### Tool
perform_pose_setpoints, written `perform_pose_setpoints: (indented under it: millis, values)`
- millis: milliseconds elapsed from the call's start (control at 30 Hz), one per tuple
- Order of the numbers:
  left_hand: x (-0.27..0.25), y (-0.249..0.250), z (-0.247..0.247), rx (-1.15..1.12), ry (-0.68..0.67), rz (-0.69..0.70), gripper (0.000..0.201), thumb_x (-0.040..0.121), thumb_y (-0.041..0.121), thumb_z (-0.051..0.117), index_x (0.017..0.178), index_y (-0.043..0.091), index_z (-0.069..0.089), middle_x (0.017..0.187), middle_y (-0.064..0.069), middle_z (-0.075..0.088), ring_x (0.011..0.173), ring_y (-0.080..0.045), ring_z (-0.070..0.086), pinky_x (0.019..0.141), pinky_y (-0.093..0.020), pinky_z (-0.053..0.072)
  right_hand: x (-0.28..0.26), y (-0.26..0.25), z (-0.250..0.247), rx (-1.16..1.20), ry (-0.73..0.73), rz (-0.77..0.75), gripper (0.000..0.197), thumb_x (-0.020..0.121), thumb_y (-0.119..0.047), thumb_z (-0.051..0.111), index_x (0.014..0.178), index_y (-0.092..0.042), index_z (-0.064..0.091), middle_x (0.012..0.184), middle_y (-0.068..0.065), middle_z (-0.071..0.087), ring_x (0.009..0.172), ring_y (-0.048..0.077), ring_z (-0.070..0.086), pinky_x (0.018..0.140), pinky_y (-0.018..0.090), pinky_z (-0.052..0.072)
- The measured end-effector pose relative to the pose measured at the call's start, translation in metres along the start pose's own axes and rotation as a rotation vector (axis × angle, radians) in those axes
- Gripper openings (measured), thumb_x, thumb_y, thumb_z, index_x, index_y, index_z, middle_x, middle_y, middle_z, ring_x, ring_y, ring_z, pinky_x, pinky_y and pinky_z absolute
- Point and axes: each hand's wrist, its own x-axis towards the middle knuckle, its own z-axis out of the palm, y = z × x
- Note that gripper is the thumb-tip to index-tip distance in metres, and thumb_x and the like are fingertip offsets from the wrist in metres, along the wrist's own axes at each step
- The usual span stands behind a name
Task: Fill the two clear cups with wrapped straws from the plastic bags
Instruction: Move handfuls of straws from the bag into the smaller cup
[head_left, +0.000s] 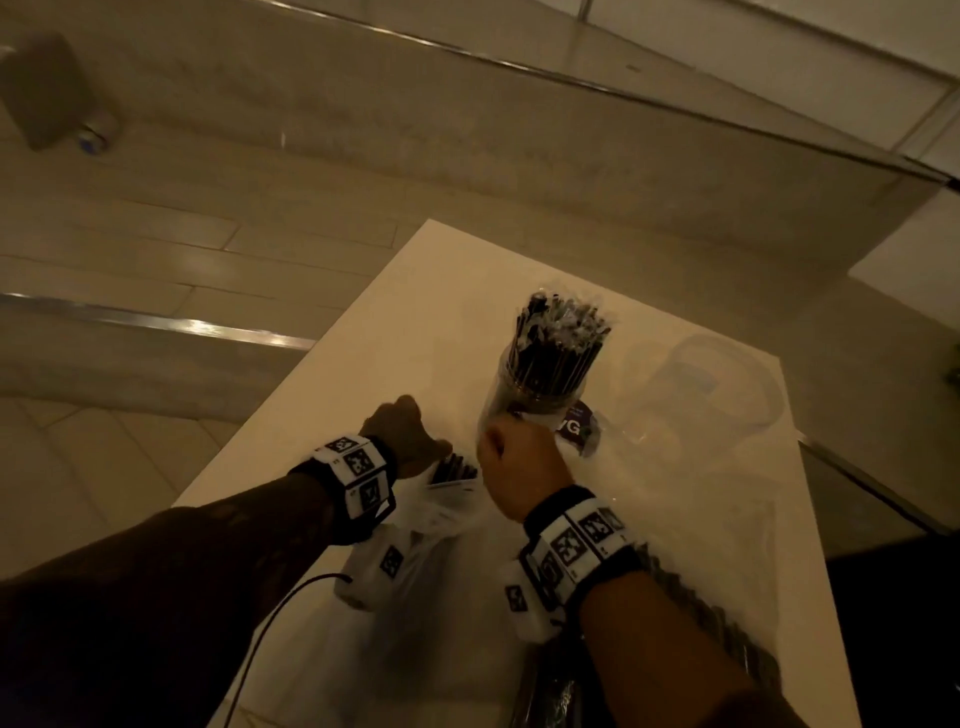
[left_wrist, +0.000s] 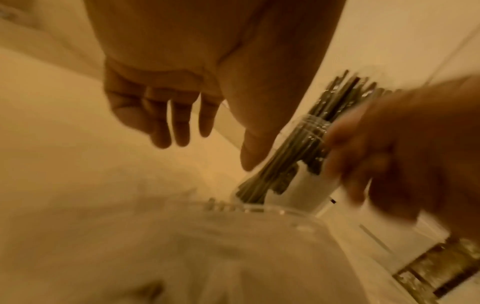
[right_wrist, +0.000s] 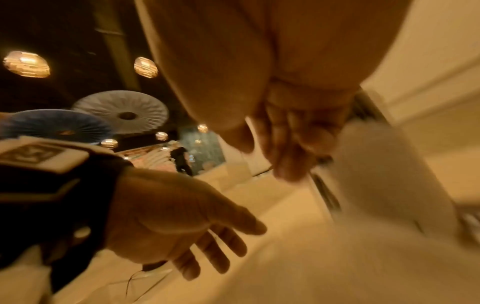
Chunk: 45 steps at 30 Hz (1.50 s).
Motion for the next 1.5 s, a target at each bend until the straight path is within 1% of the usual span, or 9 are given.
perform_pose_setpoints:
  millis: [200,333,467,600,933,1100,1333,1433,1500]
  values:
    - [0.000,-0.012,0.030,0.136,-0.310,-0.065,0.045,0.084,0.046,0.065,0.075,0.003,0.062,0.063,-0.003,0.043,0.074,-0.020,0.050,0.070,-0.027,0.039,0.012,0.027,0.051,-0.045,-0.359,0.469,0.035,0.098,-0.035,0.050,0.106,-0.004,0.062,0.105,0.015,0.064,0.094,0.028,0.062,0.070,0.028,0.043]
    - [0.003,-0.018,0.037,0.126,-0.280,-0.029,0.047,0.092,0.040,0.054,0.057,0.012,0.043,0.063,-0.001,0.039,0.064,-0.016,0.045,0.070,-0.025,0.036,0.014,0.024,0.060,0.147,-0.362,0.578,0.040,0.085,-0.048,0.064,0.098,-0.009,0.063,0.086,0.007,0.065,0.075,0.022,0.061,0.062,0.029,0.046]
    - [0.001,-0.017,0.034,0.029,-0.202,-0.005,0.028,0.090,0.029,0.060,0.071,0.011,0.050,0.077,-0.001,0.041,0.090,-0.020,0.044,0.080,-0.031,0.043,0.013,0.023,0.059,0.321,-0.376,0.606,0.026,0.085,-0.042,0.067,0.091,-0.017,0.066,0.084,0.003,0.068,0.078,0.019,0.065,0.068,0.029,0.052]
    - [-0.001,-0.014,0.031,-0.058,-0.129,-0.013,0.038,0.087,0.025,0.065,0.115,0.001,0.057,0.120,-0.015,0.055,0.110,-0.028,0.054,0.091,-0.032,0.045,0.016,0.021,0.061,0.466,-0.307,0.503,0.015,0.089,-0.028,0.061,0.099,-0.019,0.069,0.099,0.006,0.071,0.091,0.023,0.066,0.087,0.038,0.054]
    - [-0.004,-0.015,0.035,-0.135,-0.088,-0.028,0.037,0.083,0.017,0.067,0.116,0.007,0.052,0.125,-0.012,0.052,0.111,-0.029,0.052,0.086,-0.033,0.044,0.014,0.007,0.050,0.554,-0.307,0.297,0.013,0.088,-0.025,0.067,0.076,-0.020,0.069,0.086,0.005,0.071,0.087,0.023,0.068,0.090,0.039,0.054]
    - [-0.002,-0.024,0.040,-0.125,-0.059,-0.035,0.027,0.084,0.023,0.066,0.101,0.013,0.048,0.116,-0.012,0.055,0.093,-0.025,0.051,0.081,-0.034,0.044,0.011,-0.021,0.026,0.620,-0.041,0.218,0.026,0.097,-0.026,0.054,0.077,-0.012,0.059,0.067,0.009,0.066,0.066,0.022,0.065,0.073,0.036,0.054]
    - [-0.009,-0.026,0.037,-0.083,-0.034,-0.052,0.040,0.084,0.039,0.063,0.111,0.014,0.048,0.122,-0.012,0.052,0.105,-0.028,0.052,0.089,-0.034,0.046,0.004,-0.075,-0.073,0.886,0.462,0.003,0.026,0.092,-0.029,0.063,0.075,-0.011,0.053,0.051,-0.001,0.050,0.042,0.012,0.046,0.045,0.025,0.045]
    - [-0.026,-0.015,0.015,-0.207,0.244,0.246,0.050,0.073,0.045,0.058,0.115,0.018,0.053,0.118,-0.006,0.052,0.107,-0.025,0.051,0.090,-0.039,0.048,0.003,-0.069,-0.104,0.957,0.577,-0.018,0.031,0.091,-0.034,0.064,0.068,-0.019,0.051,0.047,-0.006,0.049,0.044,0.015,0.046,0.054,0.034,0.048]
    - [-0.042,0.008,-0.009,-0.440,0.130,0.487,0.052,0.061,0.035,0.060,0.109,0.017,0.056,0.112,-0.003,0.056,0.105,-0.020,0.053,0.080,-0.029,0.046,0.003,-0.061,-0.107,1.022,0.604,-0.012,0.032,0.093,-0.034,0.062,0.067,-0.018,0.049,0.047,-0.007,0.047,0.044,0.017,0.045,0.057,0.036,0.047]
